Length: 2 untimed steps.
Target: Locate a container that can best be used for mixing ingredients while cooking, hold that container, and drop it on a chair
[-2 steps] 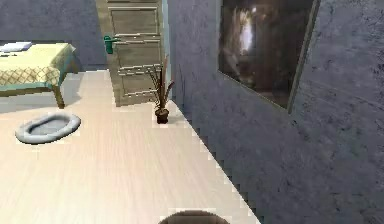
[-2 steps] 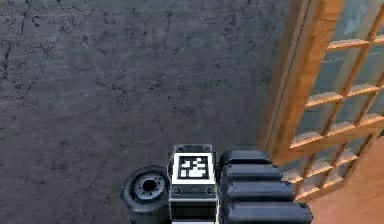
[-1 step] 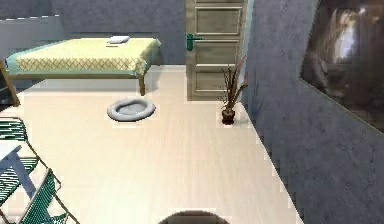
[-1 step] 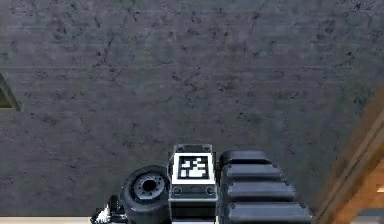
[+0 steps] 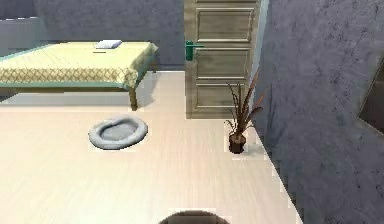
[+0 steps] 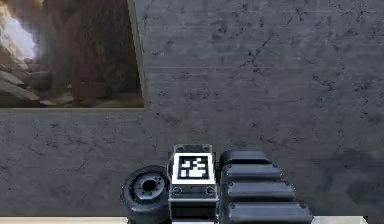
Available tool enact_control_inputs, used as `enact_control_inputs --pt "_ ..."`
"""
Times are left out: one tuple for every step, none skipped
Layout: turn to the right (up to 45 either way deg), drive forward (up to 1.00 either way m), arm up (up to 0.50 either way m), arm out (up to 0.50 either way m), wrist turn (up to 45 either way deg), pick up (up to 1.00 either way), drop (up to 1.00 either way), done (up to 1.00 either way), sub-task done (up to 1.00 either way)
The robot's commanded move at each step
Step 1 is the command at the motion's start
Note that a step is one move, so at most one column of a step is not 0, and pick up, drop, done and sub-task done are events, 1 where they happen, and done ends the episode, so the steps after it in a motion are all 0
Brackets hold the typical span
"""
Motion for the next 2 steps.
enact_control_inputs --pt "45.0 0.00 0.00 0.00 0.0 0.00 0.00 0.00 0.00" --pt "42.0 0.00 0.00 0.00 0.0 0.00 0.00 0.00 0.00"
